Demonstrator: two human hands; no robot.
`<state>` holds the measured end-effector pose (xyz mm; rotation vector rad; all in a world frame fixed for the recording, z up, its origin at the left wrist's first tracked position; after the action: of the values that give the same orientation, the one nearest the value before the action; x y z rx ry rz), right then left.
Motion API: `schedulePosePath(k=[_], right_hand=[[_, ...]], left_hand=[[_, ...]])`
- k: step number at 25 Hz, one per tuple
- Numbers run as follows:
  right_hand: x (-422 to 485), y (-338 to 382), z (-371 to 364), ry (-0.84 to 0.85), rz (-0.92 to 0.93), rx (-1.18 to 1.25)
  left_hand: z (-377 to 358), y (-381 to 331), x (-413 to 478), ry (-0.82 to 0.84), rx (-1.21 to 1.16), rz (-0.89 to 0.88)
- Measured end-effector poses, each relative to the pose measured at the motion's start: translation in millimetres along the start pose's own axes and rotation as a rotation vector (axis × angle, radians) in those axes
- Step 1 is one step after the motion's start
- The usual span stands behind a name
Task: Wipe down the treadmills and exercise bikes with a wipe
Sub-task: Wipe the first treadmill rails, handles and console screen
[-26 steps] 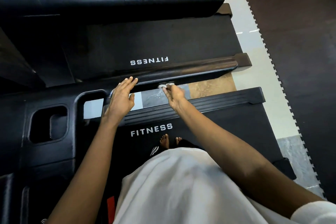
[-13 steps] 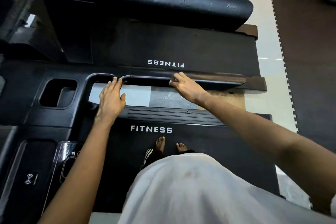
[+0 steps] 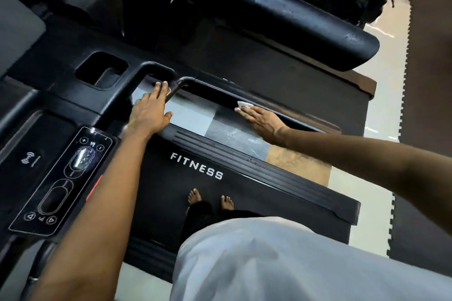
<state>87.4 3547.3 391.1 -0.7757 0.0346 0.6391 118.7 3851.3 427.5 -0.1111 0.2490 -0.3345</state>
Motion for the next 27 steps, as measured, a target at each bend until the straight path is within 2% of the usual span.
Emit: schedulePosePath(k=[3, 7, 12, 17, 22, 25, 27], right_hand=[[8, 9, -3, 0.068, -0.027, -0.095], [11, 1, 3, 0.101, -0.05, -0.106], [55, 25, 33, 0.073, -0.019, -0.148], [58, 14, 39, -0.025, -0.03, -0.058], [101, 26, 74, -0.143, -0.048, 0.056], [87, 13, 59, -0.172, -0.064, 0.13], [77, 13, 50, -0.179, -0.091, 0.082]], left_hand=[[3, -3, -4, -0.039, 0.019, 0.009], [4, -4, -4, -0.082, -0.02, 0.017], [6, -1, -2, -0.107, -0.078, 0.024], [11, -2, -4, -0.187, -0.131, 0.043], [14, 5, -13, -0.288, -0.254, 0.132], [10, 10, -10, -0.304, -0.331, 0.117], [9, 13, -8, -0.325, -0.388, 0.106]])
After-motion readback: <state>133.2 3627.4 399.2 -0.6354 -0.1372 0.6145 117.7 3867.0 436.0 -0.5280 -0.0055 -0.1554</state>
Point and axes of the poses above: each hand's wrist, its own x-axis towards the middle knuckle, its own z-axis out of the back of the hand, y = z × x, the point moved 7 cm from there along x, towards the middle knuckle, and after that the axes turned 15 degrees about -z, right-handed, at the moved point
